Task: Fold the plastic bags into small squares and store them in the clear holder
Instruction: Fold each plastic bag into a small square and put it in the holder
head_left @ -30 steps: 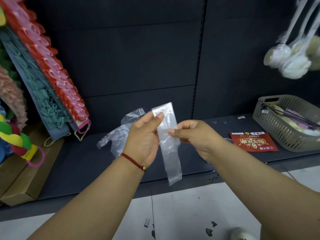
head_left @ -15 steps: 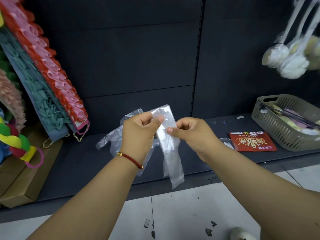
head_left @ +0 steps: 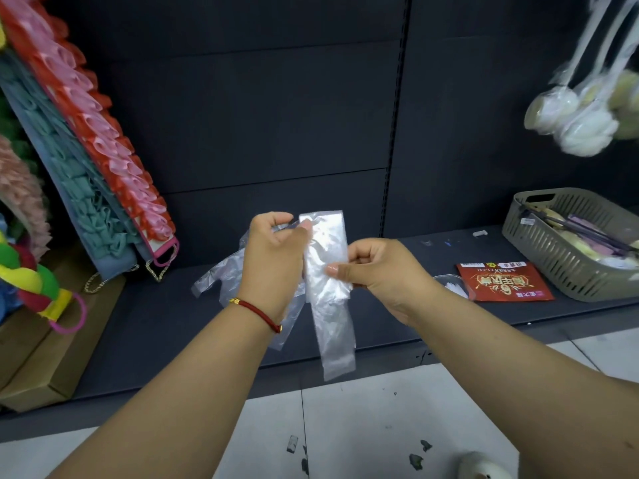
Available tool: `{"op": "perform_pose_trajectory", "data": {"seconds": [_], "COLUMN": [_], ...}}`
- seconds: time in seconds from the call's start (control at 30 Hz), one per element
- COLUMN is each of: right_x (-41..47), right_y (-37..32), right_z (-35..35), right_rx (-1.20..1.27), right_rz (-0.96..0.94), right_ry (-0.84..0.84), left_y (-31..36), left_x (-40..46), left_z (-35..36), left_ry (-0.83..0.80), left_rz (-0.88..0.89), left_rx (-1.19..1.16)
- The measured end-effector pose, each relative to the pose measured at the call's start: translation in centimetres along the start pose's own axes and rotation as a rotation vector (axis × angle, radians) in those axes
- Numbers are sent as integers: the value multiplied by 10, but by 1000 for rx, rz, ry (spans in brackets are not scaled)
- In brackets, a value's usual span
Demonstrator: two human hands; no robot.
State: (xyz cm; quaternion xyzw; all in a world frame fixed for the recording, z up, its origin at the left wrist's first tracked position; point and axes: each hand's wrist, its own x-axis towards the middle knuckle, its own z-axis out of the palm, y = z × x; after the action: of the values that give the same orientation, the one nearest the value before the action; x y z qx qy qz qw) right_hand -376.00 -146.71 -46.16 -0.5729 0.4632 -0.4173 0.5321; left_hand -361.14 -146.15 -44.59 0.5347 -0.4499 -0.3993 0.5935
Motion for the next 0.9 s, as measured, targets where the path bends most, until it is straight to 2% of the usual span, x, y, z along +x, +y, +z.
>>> {"op": "perform_pose_trajectory", "data": {"seconds": [0.07,0.1,0.17,0.33,0.4,0.47,0.57,0.67,0.77,0.9], "right_x": [3,4,4,0,-4,-8,-8,-7,-6,-2], "right_y": [-1,-1,-2,-11,-15,-14,-5,-2,-1,2], "right_z": [-4,-7,-11,-6,-7,-6,1,2,-4,-12], "right_rx": [-5,-18,-53,-134,-178,-196,-298,-321,-197,305], "right_rz": [-11,-19,-30,67,98,98,44,32,130,232], "right_ry": [47,76,131,169,131,59,51,54,-17,-86], "left_y": [1,-2,-10,-16,-17,-19,-19,-15,-10,-11], "left_x": [-2,-5,-8,-3,-2,-2,-6,-9,-6,-7], "left_z": [-1,-1,-3,-6,-9,-9,-5,-1,-2,-5], "left_ry": [-161,-244,-298,-132,-61,-47,-48,-66,-121,-213], "left_rz": [-196,-259,-300,-227,-173,-149,-117,-209,-357,-505], "left_rx": [-71,-24,84,96,63,2,-13,-80,-192,-199]}}
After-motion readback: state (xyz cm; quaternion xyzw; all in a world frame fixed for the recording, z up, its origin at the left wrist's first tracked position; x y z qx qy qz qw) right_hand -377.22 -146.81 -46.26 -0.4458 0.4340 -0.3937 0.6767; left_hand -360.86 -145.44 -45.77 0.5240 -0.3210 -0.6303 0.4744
